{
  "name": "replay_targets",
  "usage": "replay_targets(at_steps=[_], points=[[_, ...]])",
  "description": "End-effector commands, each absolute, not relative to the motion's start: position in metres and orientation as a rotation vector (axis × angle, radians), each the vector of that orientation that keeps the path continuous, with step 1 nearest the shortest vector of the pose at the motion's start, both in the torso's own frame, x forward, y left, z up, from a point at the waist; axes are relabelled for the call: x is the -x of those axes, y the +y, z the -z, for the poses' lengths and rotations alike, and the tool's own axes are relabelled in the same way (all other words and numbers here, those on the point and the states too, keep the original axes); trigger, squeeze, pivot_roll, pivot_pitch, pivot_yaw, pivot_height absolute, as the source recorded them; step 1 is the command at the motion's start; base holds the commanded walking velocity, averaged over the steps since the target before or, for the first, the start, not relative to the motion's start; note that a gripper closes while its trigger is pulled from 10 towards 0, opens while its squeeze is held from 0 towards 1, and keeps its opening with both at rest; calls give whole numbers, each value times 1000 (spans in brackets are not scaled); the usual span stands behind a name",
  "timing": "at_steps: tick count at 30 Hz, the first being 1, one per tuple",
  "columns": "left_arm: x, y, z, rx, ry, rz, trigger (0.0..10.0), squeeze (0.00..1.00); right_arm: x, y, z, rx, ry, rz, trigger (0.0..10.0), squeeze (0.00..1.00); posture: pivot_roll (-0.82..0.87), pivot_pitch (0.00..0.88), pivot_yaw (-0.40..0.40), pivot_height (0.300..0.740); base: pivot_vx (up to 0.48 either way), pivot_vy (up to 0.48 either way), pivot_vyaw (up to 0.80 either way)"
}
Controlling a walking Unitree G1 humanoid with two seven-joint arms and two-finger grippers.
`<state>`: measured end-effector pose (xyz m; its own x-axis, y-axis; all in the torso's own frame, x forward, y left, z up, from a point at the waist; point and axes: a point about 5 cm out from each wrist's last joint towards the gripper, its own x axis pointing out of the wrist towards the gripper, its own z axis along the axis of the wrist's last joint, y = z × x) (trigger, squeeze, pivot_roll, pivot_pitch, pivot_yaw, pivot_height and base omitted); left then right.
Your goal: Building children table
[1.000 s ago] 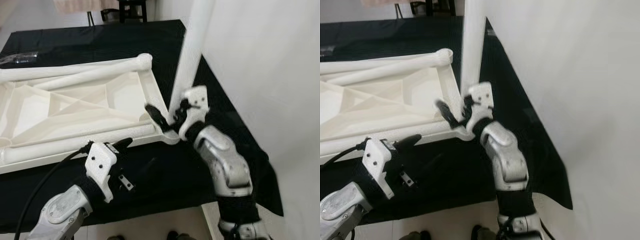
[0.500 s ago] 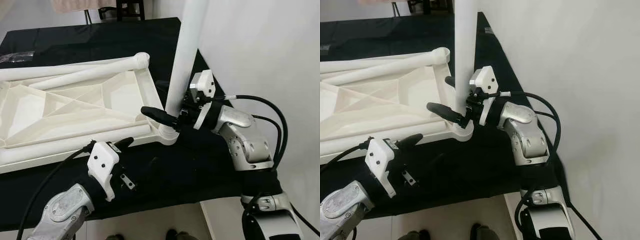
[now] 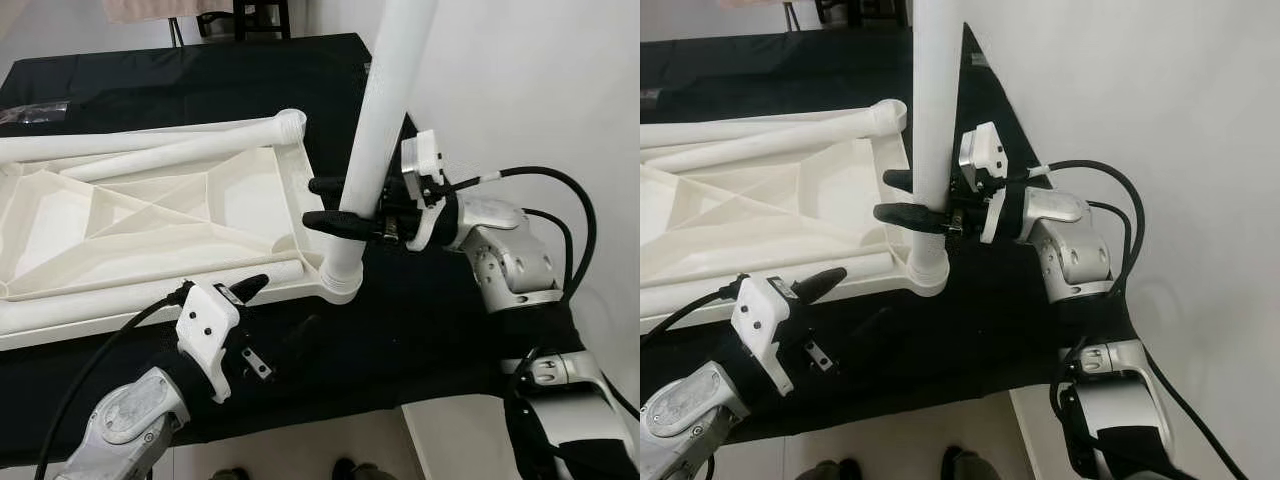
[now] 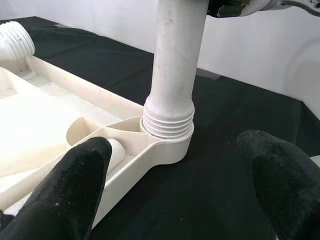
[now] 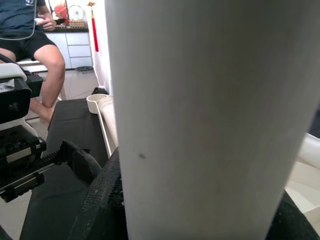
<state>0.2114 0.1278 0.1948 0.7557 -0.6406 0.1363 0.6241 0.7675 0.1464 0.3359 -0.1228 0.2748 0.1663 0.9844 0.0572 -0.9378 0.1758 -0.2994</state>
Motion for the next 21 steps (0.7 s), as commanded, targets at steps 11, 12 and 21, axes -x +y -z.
replay_targets(at_steps=[11,12,21], points=[[-204,127,-192,-77,-165,713,10000,0,-315,-125,-171,196,130,-493,0,0,52,253,-74,740,0,0,0],[-204,127,-192,-77,-165,713,10000,0,-315,-125,-171,196,130,-493,0,0,52,253,-74,740,0,0,0],[-207,127,-195,-79,-178,707,10000,0,-309,-88,-169,232,95,-531,0,0,70,233,-80,740,0,0,0]])
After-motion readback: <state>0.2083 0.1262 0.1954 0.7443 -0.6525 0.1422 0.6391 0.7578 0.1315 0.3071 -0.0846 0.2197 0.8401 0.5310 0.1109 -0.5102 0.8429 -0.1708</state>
